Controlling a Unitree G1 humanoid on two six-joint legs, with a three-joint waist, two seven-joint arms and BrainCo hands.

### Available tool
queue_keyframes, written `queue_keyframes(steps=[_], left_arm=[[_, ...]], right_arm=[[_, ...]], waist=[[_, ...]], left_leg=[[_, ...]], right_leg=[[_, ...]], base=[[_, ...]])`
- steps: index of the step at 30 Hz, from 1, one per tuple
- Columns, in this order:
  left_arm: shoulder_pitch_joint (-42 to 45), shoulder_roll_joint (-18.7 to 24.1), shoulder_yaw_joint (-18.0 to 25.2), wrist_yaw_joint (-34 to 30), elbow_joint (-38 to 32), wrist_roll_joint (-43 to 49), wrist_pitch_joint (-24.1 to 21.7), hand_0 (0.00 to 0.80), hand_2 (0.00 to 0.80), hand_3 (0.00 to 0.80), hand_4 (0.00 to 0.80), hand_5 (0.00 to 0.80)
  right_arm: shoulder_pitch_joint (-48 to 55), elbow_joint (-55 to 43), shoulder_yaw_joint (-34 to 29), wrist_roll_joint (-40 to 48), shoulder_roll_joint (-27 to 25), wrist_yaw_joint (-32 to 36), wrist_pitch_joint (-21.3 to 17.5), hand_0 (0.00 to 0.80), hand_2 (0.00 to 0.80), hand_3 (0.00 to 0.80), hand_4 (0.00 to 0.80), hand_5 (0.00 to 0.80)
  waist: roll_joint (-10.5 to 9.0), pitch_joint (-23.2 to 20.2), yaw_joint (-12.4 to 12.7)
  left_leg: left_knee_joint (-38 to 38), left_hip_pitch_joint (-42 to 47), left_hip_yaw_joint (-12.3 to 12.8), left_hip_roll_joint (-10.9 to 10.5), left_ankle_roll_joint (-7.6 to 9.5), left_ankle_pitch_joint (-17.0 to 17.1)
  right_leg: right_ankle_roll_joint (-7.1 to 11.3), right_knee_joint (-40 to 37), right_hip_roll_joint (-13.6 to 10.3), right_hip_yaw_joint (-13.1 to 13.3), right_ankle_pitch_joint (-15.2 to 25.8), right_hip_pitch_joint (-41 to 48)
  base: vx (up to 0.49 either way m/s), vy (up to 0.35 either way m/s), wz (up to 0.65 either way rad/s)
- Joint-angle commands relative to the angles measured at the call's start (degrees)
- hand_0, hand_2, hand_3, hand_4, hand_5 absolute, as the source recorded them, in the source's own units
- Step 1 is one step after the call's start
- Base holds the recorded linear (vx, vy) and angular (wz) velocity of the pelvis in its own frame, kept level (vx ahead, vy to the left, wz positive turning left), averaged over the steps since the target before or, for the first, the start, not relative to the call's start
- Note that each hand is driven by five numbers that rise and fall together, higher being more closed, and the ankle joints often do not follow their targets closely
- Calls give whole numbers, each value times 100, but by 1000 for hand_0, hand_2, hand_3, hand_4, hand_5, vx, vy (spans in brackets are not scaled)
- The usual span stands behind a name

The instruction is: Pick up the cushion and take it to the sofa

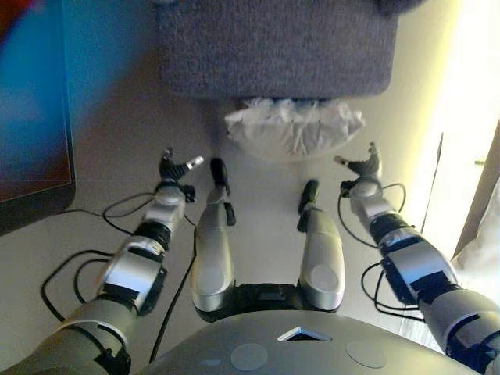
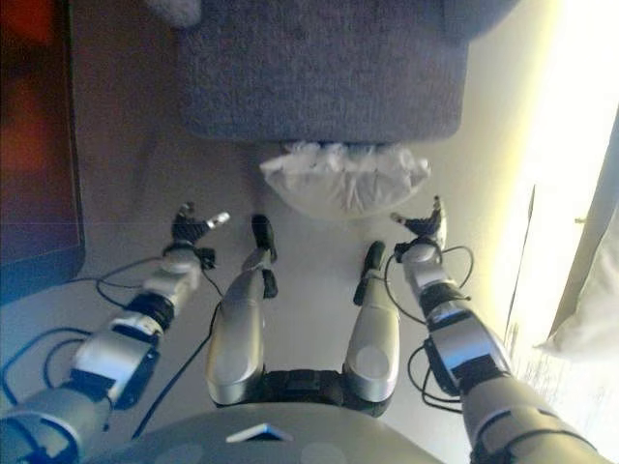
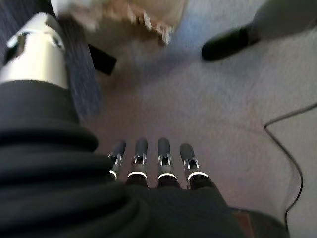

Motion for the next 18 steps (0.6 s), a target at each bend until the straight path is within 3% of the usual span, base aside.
queue_keyframes(steps=[1,3,4,7,12,16,18], left_arm=[[147,-132,-123,304,9,-32,-480,0,0,0,0,0],[7,-279,-196,592,-110,175,-516,0,0,0,0,0],[-40,-290,-200,705,-154,63,-389,0,0,0,0,0],[-121,-396,-246,894,-171,268,-571,0,0,0,0,0],[-222,-574,-322,1207,-431,45,-652,0,0,0,0,0],[-205,-564,-287,1454,-1006,40,-562,0,0,0,0,0],[-186,-531,-294,1646,-1320,-37,-644,0,0,0,0,0]], right_arm=[[31,-133,-272,287,-212,-340,-72,0,0,0,0,0],[-119,-69,-310,368,-206,-349,-138,0,0,0,0,0],[-153,-79,-319,395,-214,-345,-125,0,0,0,0,0],[-250,-150,-305,565,-241,-407,-89,0,0,0,0,0],[-35,-394,-279,424,-61,-719,-369,0,0,0,0,0],[443,-1464,-191,7,-113,-983,-682,0,0,0,0,0],[594,-2262,-96,-289,-325,-1071,-620,0,0,0,0,0]], waist=[[1,32,-29],[26,32,-79],[29,32,-91],[72,32,-150],[204,32,-323],[254,32,-527],[301,32,-646]], left_leg=[[741,-595,-294,261,-312,-562],[854,-993,-313,257,-289,-550],[903,-1097,-317,259,-293,-555],[1006,-1535,-391,238,-297,-539],[1232,-2044,-458,265,-309,-617],[1310,-2390,-412,270,-302,-592],[1365,-2578,-399,293,-330,-576]], right_leg=[[1,-726,-338,177,1091,-697],[-77,-480,-165,269,992,-1165],[-87,-432,-151,290,989,-1283],[-110,-324,-100,364,1013,-1804],[-161,-84,80,659,992,-2512],[-208,51,273,903,976,-2939],[-238,161,362,1041,956,-3215]], base=[[-87,-60,-13],[-54,-74,-8],[-37,-120,-3],[-30,-80,-2],[-5,44,-18],[-18,84,-26],[-7,112,-28]])
